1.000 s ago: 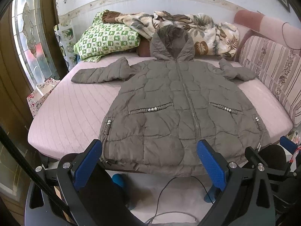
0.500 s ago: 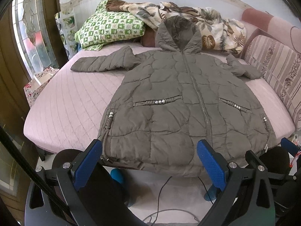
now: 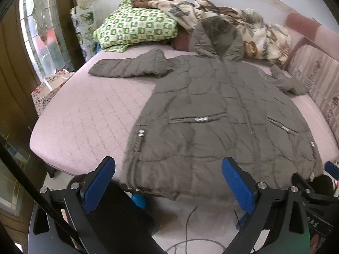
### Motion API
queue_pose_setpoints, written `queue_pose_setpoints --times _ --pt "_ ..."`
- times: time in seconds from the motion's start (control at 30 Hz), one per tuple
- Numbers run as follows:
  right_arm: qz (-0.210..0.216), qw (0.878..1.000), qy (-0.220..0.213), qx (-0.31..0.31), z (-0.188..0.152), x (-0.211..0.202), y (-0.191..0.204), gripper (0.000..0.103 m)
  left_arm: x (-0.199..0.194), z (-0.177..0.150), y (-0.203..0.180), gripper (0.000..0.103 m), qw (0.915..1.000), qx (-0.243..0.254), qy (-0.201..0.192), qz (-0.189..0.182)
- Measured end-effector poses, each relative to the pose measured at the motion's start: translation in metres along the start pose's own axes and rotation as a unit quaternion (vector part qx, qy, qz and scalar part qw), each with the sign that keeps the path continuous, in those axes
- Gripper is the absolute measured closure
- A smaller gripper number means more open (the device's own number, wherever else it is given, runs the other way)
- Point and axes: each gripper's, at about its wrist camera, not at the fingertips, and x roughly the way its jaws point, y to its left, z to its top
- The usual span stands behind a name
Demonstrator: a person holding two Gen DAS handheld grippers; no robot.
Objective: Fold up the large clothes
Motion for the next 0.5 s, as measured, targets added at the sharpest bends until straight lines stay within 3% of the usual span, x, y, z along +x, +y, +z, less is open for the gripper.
queue_pose_setpoints --times 0.5 --pt "-0.008 1.000 0.006 -0.006 0.025 0.021 0.002 0.001 0.037 0.042 0.060 0.002 0.9964 -0.038 -0.010 0.075"
